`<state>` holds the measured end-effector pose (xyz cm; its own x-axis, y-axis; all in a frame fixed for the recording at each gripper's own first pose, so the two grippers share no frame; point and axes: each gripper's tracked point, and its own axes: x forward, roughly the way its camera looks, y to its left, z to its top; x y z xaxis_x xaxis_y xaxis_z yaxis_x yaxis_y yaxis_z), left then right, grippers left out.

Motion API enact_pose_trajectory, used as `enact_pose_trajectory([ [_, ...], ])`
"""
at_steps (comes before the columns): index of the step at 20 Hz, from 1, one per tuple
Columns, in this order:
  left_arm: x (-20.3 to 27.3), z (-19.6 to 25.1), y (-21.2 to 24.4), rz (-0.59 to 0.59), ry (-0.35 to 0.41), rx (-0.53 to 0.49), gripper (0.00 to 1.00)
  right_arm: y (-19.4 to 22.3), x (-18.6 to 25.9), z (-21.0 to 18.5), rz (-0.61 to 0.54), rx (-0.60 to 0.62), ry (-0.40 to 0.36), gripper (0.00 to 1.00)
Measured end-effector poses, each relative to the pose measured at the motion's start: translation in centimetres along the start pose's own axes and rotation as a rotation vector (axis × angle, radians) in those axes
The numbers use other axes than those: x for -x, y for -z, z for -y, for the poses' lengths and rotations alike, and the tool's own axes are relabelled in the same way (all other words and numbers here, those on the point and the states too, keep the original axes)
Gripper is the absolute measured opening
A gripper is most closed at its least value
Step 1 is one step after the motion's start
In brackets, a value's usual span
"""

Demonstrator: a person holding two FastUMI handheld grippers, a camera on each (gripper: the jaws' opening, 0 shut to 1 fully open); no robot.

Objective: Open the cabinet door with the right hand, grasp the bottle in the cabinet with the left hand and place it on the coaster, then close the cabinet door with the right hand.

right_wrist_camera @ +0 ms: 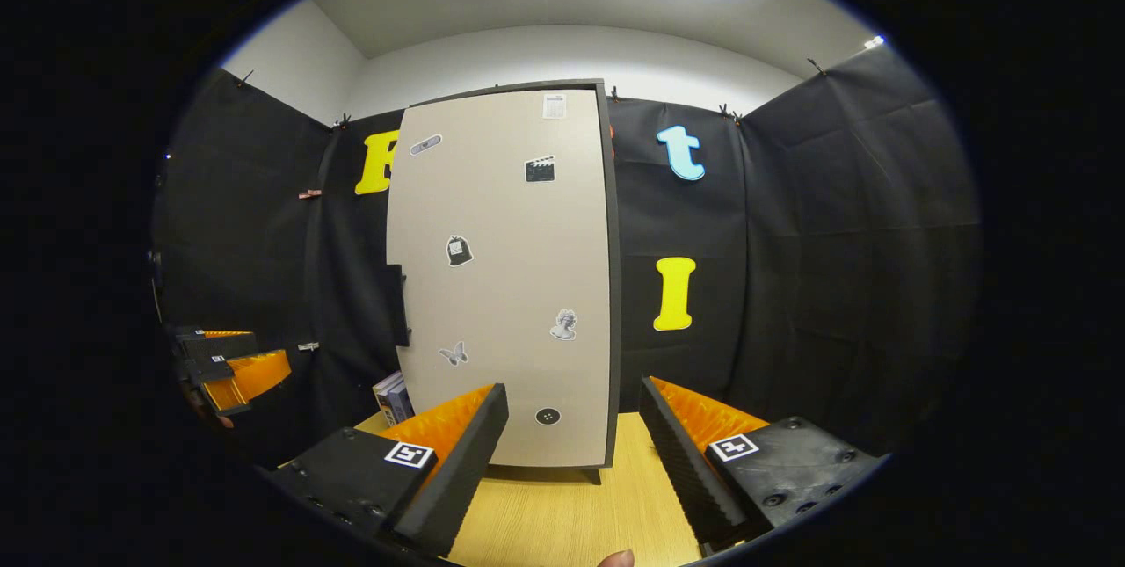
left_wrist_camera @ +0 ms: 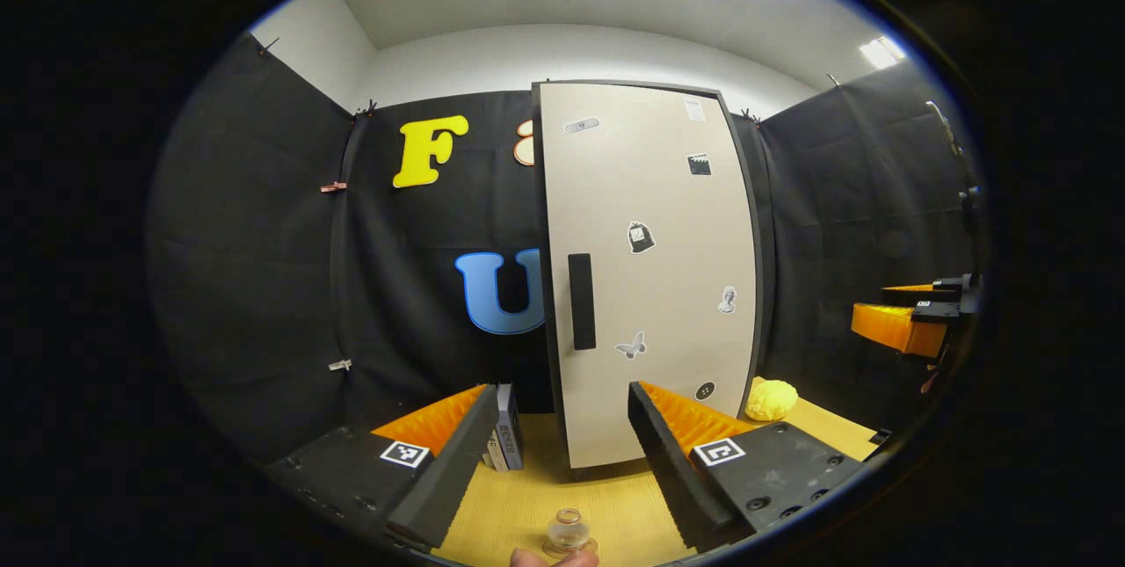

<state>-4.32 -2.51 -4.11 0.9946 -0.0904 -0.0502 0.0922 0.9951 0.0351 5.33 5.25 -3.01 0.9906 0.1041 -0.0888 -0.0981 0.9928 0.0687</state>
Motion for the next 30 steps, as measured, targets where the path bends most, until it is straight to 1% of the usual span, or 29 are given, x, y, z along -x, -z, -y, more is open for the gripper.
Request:
enact_pose_trajectory([
  [16, 0.5, 0.0, 0.0, 0.003, 0.002, -0.003, 0.93, -0.1, 0.4, 0.1, 0.004, -0.001, 0.004, 0.98],
  [25, 0.9, 0.2, -0.1, 0.004, -0.006, -0.001, 0.93, -0.3, 0.8, 0.3, 0.004, -0.005, 0.003, 0.98],
  [30, 0.9, 0.3, 0.1, 0.002, -0.022, 0.003, 0.93, -0.1, 0.5, 0.5, 0.002, 0.002, -0.01, 0.98],
])
